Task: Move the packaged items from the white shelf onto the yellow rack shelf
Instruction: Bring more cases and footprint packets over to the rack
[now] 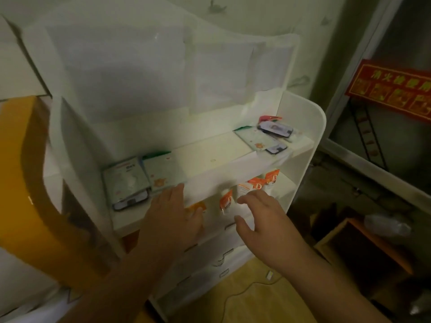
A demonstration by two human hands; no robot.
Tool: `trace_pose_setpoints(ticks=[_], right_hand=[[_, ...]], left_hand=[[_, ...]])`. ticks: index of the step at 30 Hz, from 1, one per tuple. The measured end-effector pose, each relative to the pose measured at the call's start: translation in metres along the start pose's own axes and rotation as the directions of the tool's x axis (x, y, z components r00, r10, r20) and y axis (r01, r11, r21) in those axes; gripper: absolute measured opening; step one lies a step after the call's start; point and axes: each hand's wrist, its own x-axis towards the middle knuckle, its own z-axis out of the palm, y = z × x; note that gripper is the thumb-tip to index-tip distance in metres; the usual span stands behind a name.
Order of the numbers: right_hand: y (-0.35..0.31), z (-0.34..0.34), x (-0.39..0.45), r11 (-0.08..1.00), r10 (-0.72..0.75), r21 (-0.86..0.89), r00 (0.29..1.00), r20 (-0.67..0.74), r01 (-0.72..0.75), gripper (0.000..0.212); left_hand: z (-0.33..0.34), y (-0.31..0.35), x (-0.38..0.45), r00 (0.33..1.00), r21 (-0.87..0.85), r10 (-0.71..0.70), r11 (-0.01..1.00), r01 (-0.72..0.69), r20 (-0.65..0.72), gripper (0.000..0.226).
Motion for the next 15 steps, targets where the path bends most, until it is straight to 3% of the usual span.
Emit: trace_pose_setpoints(ticks=[3, 9, 15], right_hand=[[0.008, 0.002, 0.036, 1.000, -0.027, -0.003, 1.000, -0.003, 0.027, 0.027], [0.008, 0.005, 0.092, 0.995, -0.095, 0.007, 0.995, 0.023, 0.095, 0.038], [0.017, 0.017, 0.120, 0.987, -0.149, 0.076, 0.986, 0.072, 0.143, 0.035]], left_hand=[[0.007, -0.004, 0.030, 1.000, -0.019, 0.010, 1.000, -0.010, -0.015, 0.070], [0.011, -0.023, 0.066, 0.997, 0.032, -0.016, 0.999, 0.019, -0.080, 0.077], [0.035, -0.046, 0.104, 1.000, 0.216, -0.029, 0.976, 0.026, 0.010, 0.083]])
